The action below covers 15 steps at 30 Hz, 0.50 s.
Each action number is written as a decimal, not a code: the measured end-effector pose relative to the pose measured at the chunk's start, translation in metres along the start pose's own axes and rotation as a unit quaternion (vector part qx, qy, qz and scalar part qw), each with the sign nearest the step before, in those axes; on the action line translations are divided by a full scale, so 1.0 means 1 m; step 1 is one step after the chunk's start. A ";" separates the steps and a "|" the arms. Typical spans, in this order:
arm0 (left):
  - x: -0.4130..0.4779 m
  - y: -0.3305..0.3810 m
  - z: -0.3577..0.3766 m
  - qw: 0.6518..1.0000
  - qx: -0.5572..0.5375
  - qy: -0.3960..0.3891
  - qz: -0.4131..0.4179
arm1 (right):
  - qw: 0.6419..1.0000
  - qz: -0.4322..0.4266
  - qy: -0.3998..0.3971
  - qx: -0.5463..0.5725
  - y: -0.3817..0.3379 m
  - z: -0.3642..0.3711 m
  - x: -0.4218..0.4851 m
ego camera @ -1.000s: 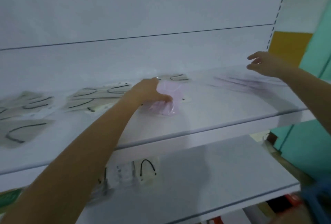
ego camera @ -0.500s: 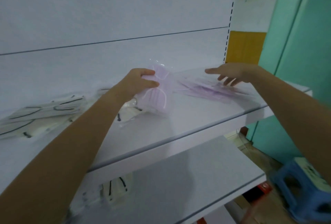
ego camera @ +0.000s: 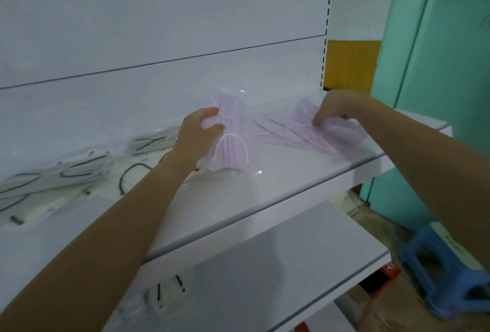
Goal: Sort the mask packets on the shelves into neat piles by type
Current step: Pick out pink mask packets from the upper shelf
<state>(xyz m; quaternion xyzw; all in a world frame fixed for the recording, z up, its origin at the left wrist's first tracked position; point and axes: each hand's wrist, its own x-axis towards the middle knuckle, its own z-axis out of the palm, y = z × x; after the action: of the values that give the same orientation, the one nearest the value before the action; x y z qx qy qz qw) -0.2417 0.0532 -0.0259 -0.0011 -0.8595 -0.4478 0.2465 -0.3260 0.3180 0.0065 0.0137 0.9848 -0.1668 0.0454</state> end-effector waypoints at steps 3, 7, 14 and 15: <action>-0.005 -0.006 -0.012 1.000 -0.015 0.008 0.006 | 0.990 0.011 0.004 0.140 -0.006 -0.010 0.007; -0.003 -0.014 -0.022 1.000 -0.012 0.014 -0.003 | 0.984 0.011 -0.060 0.165 -0.038 0.001 0.008; -0.004 -0.019 -0.024 1.000 0.010 -0.009 0.007 | 0.997 -0.004 -0.044 0.059 -0.066 0.019 0.002; -0.004 -0.018 -0.025 1.000 0.007 -0.008 0.005 | 0.997 -0.009 -0.023 0.070 -0.063 0.017 0.002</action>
<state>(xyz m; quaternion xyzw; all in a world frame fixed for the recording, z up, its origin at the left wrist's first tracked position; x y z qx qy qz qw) -0.2322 0.0241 -0.0300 -0.0073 -0.8648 -0.4402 0.2414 -0.3292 0.2525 0.0108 0.0046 0.9696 -0.2360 0.0652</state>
